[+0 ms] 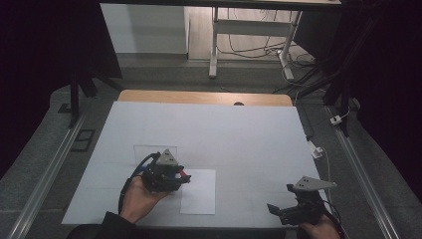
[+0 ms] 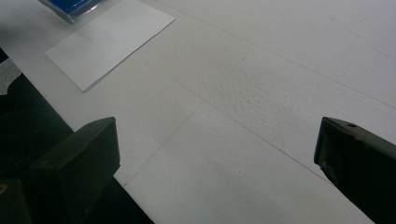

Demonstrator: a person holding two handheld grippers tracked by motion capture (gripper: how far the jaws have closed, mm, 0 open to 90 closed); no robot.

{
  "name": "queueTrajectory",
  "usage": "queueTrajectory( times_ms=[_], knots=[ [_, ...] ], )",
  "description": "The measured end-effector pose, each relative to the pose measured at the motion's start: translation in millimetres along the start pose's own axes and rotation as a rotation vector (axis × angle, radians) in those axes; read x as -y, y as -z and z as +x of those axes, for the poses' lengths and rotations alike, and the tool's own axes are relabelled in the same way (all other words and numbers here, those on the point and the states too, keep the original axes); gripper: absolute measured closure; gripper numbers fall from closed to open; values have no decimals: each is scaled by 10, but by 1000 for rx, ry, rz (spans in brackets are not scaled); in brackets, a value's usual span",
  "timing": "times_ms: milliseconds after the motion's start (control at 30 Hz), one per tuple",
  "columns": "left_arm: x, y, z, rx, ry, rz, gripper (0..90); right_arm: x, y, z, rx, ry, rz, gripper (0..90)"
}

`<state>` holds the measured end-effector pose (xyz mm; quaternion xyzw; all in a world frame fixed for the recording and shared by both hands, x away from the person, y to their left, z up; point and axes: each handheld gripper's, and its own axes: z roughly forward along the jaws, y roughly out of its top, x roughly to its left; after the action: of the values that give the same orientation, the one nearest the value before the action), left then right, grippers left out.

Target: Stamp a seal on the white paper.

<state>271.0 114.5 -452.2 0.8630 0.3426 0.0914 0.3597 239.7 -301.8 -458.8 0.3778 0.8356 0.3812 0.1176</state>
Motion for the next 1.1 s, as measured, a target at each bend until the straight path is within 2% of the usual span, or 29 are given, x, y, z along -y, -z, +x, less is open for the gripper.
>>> queueTrajectory(
  times_ms=[233, 533, 867, 1100],
  knots=[
    [-53, -87, -40, 16, -30, 9, 580, -2, -1, -1, 0, 1, 4, 3],
    [-132, -231, -76, 36, -51, 23, 581, -1, -2, -2, 3, 0, 3, 4],
    [-163, -398, -101, 53, -74, 63, 580, 0, -1, -1, 3, 0, 4, 4],
    [-126, -526, -128, 41, -86, 110, 581, 0, 0, 1, 2, 2, 6, 4]
  ],
)
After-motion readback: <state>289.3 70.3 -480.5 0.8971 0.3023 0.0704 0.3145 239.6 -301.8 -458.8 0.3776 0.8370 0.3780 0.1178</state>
